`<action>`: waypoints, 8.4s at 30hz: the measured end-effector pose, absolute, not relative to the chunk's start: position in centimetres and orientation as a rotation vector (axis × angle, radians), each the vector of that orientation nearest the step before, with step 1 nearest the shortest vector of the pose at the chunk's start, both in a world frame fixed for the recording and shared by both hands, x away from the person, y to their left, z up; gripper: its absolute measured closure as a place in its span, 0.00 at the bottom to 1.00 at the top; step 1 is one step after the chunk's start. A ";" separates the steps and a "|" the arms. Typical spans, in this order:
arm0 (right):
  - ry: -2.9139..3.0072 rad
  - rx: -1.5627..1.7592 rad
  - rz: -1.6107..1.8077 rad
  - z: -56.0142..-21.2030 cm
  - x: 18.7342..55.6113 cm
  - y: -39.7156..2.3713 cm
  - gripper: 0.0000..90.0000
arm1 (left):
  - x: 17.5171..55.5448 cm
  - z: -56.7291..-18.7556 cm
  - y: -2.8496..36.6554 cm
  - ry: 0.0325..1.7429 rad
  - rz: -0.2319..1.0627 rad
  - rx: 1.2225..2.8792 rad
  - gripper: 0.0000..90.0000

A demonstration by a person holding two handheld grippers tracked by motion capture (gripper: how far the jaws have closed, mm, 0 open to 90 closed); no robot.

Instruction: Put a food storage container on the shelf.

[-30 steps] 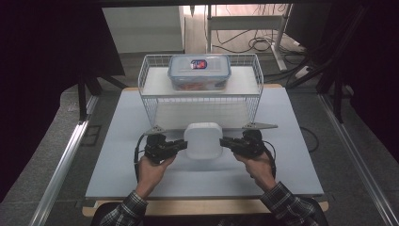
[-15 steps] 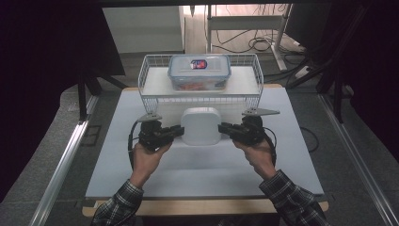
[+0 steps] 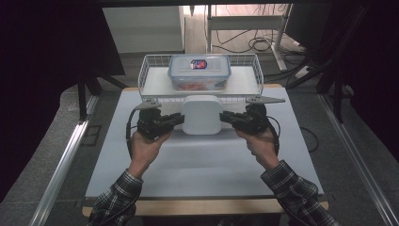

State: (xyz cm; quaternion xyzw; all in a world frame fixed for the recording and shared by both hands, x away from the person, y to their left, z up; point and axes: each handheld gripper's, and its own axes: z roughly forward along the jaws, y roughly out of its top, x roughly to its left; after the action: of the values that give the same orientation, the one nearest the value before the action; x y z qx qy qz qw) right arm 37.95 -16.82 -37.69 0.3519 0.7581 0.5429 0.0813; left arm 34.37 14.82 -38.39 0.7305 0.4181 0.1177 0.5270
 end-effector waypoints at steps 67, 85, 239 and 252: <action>2.129 0.992 1.664 -24.7 43.6 -15.1 0.86 | 41.1 -26.1 16.6 0.951 0.288 1.646 0.87; 2.127 1.041 1.646 -24.5 46.0 -14.2 0.76 | 43.5 -25.8 16.7 0.973 0.280 1.637 0.80; 2.354 0.769 1.459 -38.8 38.0 -17.7 0.02 | 32.9 -42.9 15.4 0.789 0.364 1.924 0.04; 2.364 0.761 1.438 -40.4 36.6 -18.1 0.00 | 31.7 -44.3 15.0 0.786 0.381 1.938 0.04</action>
State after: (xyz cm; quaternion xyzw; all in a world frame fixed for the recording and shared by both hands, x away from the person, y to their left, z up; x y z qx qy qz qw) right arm 36.64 -18.08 -40.43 0.2626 0.8162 0.4965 0.1354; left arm 31.67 15.03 -44.27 0.7965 0.3230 0.1565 0.4866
